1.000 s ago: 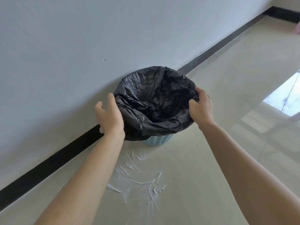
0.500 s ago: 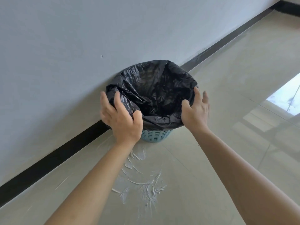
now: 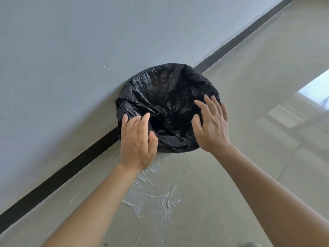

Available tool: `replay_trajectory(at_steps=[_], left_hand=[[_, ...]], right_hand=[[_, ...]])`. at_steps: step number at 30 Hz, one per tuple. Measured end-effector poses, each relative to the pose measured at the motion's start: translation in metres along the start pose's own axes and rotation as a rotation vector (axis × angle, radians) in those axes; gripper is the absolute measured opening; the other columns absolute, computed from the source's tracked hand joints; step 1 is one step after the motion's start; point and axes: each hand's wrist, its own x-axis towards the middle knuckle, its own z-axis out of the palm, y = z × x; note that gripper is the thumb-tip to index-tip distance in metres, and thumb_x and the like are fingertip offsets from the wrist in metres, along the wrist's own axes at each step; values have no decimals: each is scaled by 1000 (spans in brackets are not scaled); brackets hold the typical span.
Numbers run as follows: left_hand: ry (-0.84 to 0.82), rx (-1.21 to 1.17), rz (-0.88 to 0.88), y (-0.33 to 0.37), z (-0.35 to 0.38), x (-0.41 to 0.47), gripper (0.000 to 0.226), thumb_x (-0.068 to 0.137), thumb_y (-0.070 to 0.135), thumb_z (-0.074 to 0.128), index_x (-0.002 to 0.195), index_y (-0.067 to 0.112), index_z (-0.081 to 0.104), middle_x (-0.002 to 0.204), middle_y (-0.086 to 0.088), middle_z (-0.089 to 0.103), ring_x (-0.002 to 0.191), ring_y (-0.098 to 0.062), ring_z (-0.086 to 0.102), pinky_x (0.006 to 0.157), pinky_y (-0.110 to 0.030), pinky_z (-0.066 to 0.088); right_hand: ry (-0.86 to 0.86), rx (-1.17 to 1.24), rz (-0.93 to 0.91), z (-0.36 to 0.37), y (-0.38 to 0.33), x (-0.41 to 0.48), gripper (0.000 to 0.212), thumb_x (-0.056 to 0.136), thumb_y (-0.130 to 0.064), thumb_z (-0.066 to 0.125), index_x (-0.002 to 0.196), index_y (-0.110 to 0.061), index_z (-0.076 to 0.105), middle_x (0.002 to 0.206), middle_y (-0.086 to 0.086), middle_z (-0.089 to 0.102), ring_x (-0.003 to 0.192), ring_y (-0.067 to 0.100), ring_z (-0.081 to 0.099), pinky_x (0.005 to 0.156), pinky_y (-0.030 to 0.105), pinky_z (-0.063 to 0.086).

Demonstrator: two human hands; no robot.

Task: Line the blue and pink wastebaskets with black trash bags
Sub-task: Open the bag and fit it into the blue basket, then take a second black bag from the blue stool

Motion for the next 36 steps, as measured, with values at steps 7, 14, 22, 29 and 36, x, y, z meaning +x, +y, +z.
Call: replay_trajectory(at_steps=[7, 14, 22, 29, 36], left_hand=[[-151, 249, 42, 28, -105, 26, 57, 97, 31, 32, 147, 4, 34, 155, -21, 32, 146, -34, 22, 120, -55, 7], [-173, 358, 119, 102, -327, 131, 59, 98, 36, 30, 149, 5, 32, 160, -20, 19, 148, -37, 14, 117, -61, 11], [102, 458, 374, 249, -682, 295, 58, 101, 39, 32, 149, 6, 34, 159, -21, 21, 147, -38, 19, 114, -64, 15], [486, 526, 193, 309, -879, 319, 58, 102, 41, 29, 151, 9, 28, 159, -20, 21, 147, -36, 18, 117, -59, 11], [400, 608, -349, 307, -901, 165, 62, 100, 43, 29, 150, 5, 29, 161, -20, 16, 148, -36, 15, 117, -59, 13]], right_hand=[[-99, -244, -87, -94, -37, 12, 58, 102, -43, 33, 152, -14, 28, 163, 14, 12, 150, 31, 4, 121, 46, 1], [-58, -233, -152, -316, -138, 77, 63, 101, -46, 35, 154, -15, 23, 164, 15, 6, 151, 31, 2, 121, 48, 2], [251, -112, -222, -665, -298, 159, 71, 99, -41, 43, 157, -16, 11, 164, 15, 4, 150, 31, 7, 121, 47, 10], [441, 18, -398, -800, -376, 178, 71, 98, -41, 45, 156, -13, 13, 163, 18, 9, 149, 34, 13, 119, 49, 17], [246, 222, -687, -767, -444, 141, 74, 97, -39, 49, 155, -12, 11, 162, 20, 9, 148, 35, 14, 118, 49, 19]])
